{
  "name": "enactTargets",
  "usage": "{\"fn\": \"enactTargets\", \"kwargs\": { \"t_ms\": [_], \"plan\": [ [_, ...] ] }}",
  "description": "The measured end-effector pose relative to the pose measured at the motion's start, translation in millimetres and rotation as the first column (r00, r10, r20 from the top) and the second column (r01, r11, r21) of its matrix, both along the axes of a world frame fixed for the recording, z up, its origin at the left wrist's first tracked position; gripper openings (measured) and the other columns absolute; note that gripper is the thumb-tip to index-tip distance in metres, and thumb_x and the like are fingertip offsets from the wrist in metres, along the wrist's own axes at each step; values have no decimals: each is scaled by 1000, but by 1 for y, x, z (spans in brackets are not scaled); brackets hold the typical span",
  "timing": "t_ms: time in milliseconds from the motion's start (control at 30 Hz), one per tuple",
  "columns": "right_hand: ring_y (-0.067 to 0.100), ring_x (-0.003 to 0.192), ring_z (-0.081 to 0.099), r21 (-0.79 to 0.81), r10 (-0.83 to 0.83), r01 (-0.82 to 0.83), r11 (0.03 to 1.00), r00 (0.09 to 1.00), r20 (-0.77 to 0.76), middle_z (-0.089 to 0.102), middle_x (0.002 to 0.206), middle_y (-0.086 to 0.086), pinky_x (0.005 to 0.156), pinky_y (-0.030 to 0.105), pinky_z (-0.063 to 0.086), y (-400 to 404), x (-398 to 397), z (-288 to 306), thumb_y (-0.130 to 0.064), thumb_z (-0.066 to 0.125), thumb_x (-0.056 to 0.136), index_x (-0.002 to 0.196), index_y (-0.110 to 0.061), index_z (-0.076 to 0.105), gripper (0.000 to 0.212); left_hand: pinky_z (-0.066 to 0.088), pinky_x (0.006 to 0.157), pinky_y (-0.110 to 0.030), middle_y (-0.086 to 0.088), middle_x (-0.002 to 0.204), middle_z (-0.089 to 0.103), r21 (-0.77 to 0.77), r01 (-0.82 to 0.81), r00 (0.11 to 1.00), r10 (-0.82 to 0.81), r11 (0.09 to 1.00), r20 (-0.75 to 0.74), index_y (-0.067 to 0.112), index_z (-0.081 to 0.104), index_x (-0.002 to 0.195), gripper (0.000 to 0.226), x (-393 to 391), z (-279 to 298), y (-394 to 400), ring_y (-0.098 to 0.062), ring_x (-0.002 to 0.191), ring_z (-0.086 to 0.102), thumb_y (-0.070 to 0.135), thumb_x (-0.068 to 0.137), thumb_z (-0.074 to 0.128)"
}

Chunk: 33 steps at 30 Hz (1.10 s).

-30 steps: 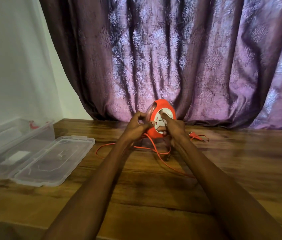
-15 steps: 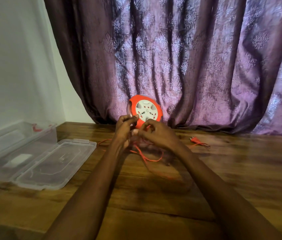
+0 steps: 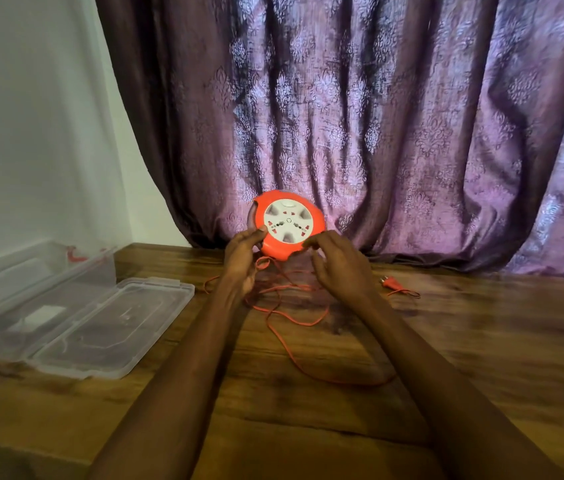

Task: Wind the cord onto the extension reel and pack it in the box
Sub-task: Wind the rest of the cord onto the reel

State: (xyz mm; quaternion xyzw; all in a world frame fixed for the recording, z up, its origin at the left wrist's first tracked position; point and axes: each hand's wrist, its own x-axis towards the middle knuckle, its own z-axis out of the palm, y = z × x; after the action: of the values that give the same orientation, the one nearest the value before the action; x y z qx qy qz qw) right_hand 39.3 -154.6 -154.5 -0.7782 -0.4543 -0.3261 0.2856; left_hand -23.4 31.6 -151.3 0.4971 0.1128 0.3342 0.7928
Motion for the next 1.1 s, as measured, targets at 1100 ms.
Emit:
{"fn": "enactTargets", "kwargs": {
  "t_ms": [1100],
  "plan": [
    [21, 93, 55, -61, 219, -211, 976, 912, 348, 67, 91, -5, 78, 35, 39, 8, 14, -25, -27, 69, 83, 86, -22, 67, 6, 55, 58, -32, -2, 82, 66, -107, -68, 998, 68, 992, 0, 12, 62, 114, 22, 4, -1, 0, -13, 71, 62, 15, 93, 63]
  ]
}}
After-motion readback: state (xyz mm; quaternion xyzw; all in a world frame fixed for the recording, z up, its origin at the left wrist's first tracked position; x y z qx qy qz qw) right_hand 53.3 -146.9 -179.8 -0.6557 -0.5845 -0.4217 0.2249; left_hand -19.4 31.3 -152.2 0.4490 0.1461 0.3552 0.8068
